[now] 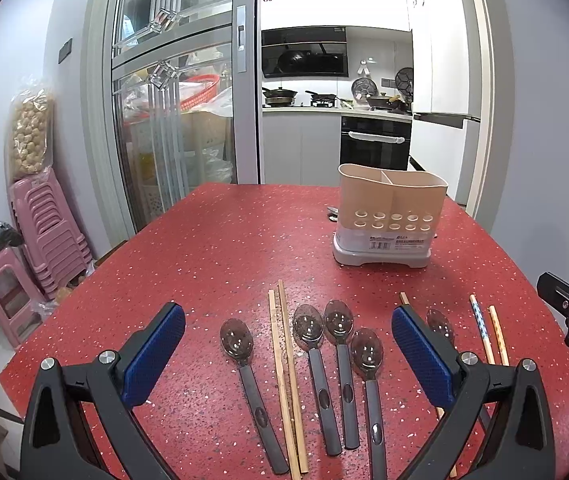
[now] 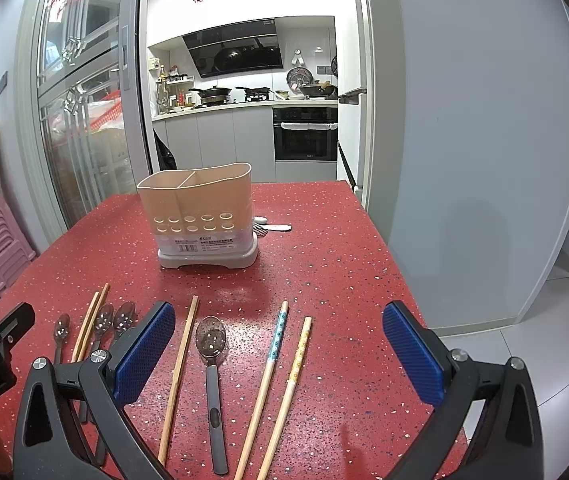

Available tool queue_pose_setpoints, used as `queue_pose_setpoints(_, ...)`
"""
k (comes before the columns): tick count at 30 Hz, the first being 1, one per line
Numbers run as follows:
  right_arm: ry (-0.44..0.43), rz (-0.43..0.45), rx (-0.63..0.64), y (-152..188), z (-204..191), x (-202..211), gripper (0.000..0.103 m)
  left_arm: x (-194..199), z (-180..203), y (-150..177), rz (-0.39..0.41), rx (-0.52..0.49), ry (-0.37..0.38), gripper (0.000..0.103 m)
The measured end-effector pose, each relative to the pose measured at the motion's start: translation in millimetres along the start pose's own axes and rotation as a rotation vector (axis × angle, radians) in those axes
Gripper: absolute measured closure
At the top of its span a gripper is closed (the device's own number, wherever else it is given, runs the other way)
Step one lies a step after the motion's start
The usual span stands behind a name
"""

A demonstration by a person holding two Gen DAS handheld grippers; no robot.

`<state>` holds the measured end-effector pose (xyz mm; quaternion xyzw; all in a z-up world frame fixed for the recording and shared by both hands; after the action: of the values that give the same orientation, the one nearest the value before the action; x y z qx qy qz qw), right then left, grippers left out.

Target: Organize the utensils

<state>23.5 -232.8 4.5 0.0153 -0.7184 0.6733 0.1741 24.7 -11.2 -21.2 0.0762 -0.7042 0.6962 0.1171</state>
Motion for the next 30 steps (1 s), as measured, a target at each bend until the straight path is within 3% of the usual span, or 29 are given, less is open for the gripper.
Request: queue_pose_setpoints(30,0.002,-0.006,-0.003,0.3,0.9,2.6,0.0,0.3,4.5,0.4,-0.004,0.0,0.011,0.0)
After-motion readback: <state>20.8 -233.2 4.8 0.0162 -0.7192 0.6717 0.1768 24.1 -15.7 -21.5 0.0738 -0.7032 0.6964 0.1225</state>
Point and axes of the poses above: each gripper's, at about its wrist camera, not at the fingertips, and x roughly against the way its jaws point, z to its right, y to its underside, the point moved 5 cm from there along -x, roughly the way its jaws point, and after that the axes turned 13 degrees about z, right-handed, at the moved point
